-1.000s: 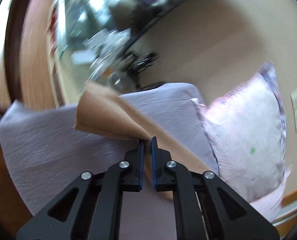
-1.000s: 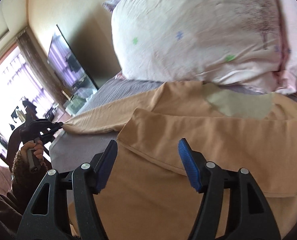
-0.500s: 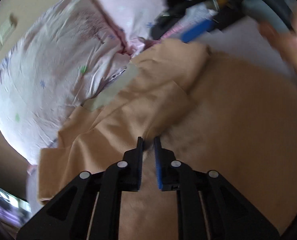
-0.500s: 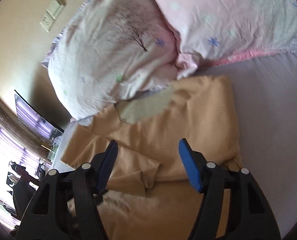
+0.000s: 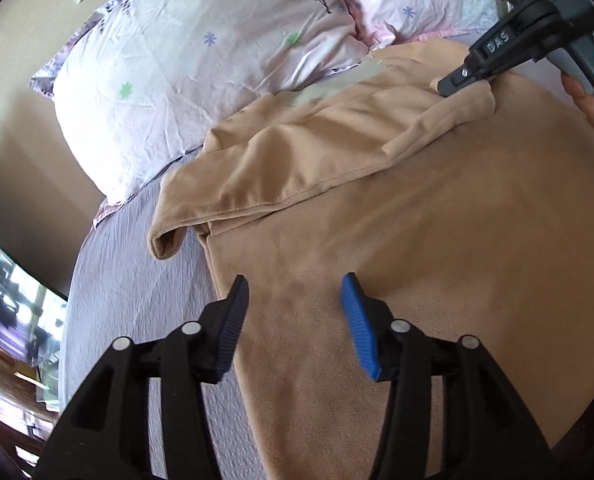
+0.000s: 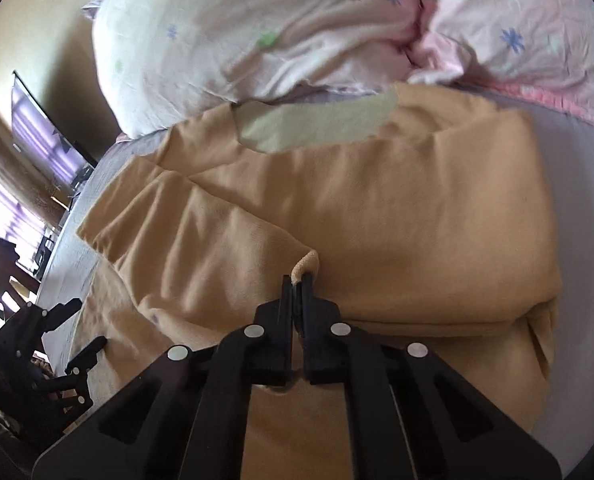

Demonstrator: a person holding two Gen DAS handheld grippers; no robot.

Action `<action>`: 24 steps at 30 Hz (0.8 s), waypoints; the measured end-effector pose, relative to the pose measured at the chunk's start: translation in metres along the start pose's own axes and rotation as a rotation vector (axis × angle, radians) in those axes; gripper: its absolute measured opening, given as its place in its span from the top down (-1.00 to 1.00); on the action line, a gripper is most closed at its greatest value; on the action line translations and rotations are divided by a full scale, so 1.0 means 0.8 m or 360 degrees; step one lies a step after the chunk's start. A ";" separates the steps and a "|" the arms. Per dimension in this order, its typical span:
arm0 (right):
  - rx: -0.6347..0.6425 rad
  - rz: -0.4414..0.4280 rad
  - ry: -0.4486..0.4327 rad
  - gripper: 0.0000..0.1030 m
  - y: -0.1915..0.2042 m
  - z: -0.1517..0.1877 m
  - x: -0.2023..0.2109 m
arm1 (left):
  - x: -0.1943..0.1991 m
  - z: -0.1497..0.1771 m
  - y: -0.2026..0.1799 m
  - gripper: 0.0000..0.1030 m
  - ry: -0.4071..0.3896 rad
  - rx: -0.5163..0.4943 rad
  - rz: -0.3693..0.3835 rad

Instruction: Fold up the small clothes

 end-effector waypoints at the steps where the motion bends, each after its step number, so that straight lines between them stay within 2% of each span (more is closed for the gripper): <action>1: -0.0017 0.0037 -0.0097 0.92 -0.004 -0.009 0.018 | 0.001 0.001 0.001 0.03 -0.0001 0.0003 0.0003; 3: -0.0092 0.0085 -0.0280 0.93 -0.021 -0.027 0.052 | 0.004 0.003 -0.001 0.02 -0.0003 0.0009 0.0005; 5: -0.0213 0.0207 -0.0462 0.92 -0.053 -0.044 0.084 | 0.005 0.003 0.000 0.02 -0.0005 0.0009 0.0003; 6: -0.0275 0.0335 -0.0527 0.92 -0.075 -0.052 0.095 | 0.005 0.002 -0.001 0.02 -0.0006 0.0011 0.0005; 7: -0.0282 0.0423 -0.0512 0.91 -0.089 -0.057 0.094 | 0.006 0.003 0.000 0.02 -0.0006 0.0019 0.0013; 8: -0.0291 0.0511 -0.0431 0.85 -0.104 -0.060 0.086 | 0.003 0.003 0.002 0.02 -0.0004 0.0028 0.0022; 9: -0.0323 0.0540 -0.0379 0.81 -0.114 -0.060 0.082 | -0.004 -0.001 0.003 0.01 -0.0002 0.0033 0.0029; 10: -0.0386 0.0501 -0.0369 0.71 -0.125 -0.058 0.082 | -0.003 0.000 0.003 0.01 0.0000 0.0039 0.0035; 12: -0.0433 0.0365 -0.0451 0.27 -0.131 -0.053 0.095 | -0.003 0.000 0.003 0.01 -0.0001 0.0045 0.0042; 13: -0.0429 0.0318 -0.0480 -0.09 -0.130 -0.051 0.098 | -0.003 -0.001 0.003 0.00 0.0000 0.0049 0.0046; 16: -0.0351 0.0246 -0.0388 -0.11 -0.112 -0.051 0.073 | -0.006 -0.003 0.008 -0.04 0.0007 0.0066 0.0056; 18: -0.0347 0.0241 -0.0257 -0.11 -0.114 -0.044 0.047 | -0.007 -0.003 0.010 -0.06 0.0005 0.0081 0.0056; 20: -0.0412 0.0269 0.0002 -0.12 -0.128 -0.028 0.004 | -0.007 -0.002 0.012 -0.07 0.0002 0.0108 0.0066; 21: -0.0374 0.0259 -0.0061 -0.11 -0.127 -0.027 0.007 | -0.007 -0.001 0.014 -0.07 0.0001 0.0132 0.0084; 23: -0.0391 0.0244 -0.0050 -0.11 -0.123 -0.021 0.018 | 0.000 0.005 0.020 -0.07 0.0000 0.0200 0.0179; 24: -0.0386 0.0210 -0.0098 -0.12 -0.117 -0.014 0.036 | 0.006 0.009 0.023 -0.08 -0.0013 0.0234 0.0239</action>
Point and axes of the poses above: each gripper's, at about its wrist camera, not at the fingertips, and x roughly against the way its jaws point, y to its left, z to its underside, the point moved 5 cm from there along -x, roughly the way its jaws point, and after that the axes turned 5 degrees about y, right-handed, at the moved point
